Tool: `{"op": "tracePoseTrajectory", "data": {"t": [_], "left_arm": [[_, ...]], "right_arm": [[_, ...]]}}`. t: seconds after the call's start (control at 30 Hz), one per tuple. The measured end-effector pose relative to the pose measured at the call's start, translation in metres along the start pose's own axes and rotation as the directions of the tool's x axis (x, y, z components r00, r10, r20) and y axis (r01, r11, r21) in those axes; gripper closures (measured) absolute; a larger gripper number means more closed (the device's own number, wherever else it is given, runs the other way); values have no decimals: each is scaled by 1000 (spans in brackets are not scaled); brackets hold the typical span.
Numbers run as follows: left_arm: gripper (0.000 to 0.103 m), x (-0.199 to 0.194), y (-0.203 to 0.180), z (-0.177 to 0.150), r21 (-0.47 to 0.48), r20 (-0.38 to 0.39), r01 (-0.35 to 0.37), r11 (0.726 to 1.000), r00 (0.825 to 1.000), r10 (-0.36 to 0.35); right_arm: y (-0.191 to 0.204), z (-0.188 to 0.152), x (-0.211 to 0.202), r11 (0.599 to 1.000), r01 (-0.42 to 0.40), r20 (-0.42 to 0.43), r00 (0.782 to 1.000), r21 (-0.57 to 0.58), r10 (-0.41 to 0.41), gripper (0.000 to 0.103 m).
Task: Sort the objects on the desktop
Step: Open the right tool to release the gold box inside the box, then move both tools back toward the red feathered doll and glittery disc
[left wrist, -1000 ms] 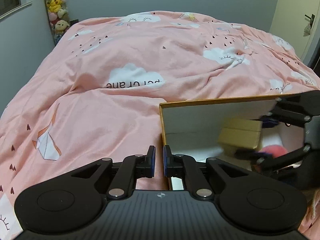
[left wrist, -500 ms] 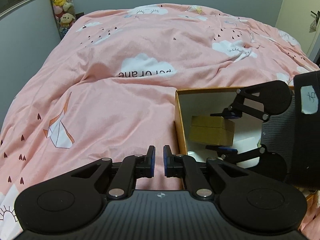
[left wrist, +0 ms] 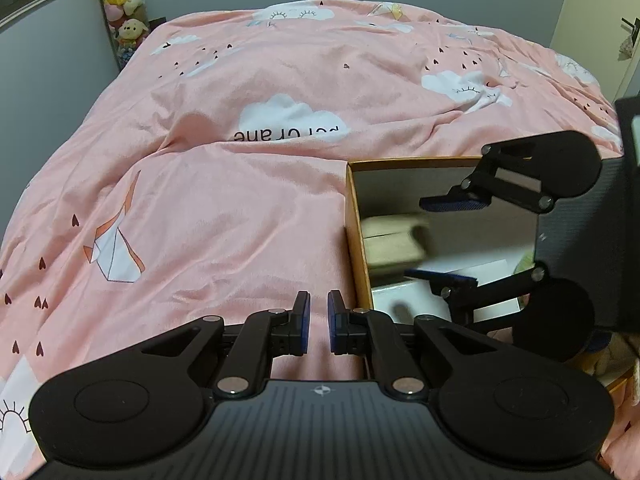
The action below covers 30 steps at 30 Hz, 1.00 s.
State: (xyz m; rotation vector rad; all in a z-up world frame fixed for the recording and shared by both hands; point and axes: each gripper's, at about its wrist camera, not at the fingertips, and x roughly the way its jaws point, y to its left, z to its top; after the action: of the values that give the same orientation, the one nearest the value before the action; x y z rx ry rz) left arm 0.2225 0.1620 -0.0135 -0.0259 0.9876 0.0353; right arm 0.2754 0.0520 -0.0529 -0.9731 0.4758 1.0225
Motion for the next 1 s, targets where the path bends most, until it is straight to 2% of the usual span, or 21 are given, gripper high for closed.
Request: {"op": "tracePoseTrajectory", "data": {"t": [0.43, 0.7, 0.87, 0.97, 1.0], "left_arm": [[94, -4, 6, -5, -33, -10, 7, 999, 1000, -8], [94, -41, -13, -13, 20, 36, -7, 1000, 999, 6], [93, -73, -32, -27, 46, 78, -6, 999, 997, 3], [87, -96, -46, -41, 74, 124, -8, 997, 992, -2], [83, -103, -51, -46, 85, 140, -7, 996, 990, -5]], "right_arm": [[-9, -15, -19, 995, -5, -15, 1000, 103, 7, 54], [-2, -15, -63, 984, 10, 57, 998, 180, -20, 53], [4, -20, -102, 959, 0, 114, 993, 284, -34, 51], [12, -25, -128, 936, -19, 160, 986, 353, -41, 48], [15, -26, -136, 929, -21, 174, 984, 369, -47, 44]]}}
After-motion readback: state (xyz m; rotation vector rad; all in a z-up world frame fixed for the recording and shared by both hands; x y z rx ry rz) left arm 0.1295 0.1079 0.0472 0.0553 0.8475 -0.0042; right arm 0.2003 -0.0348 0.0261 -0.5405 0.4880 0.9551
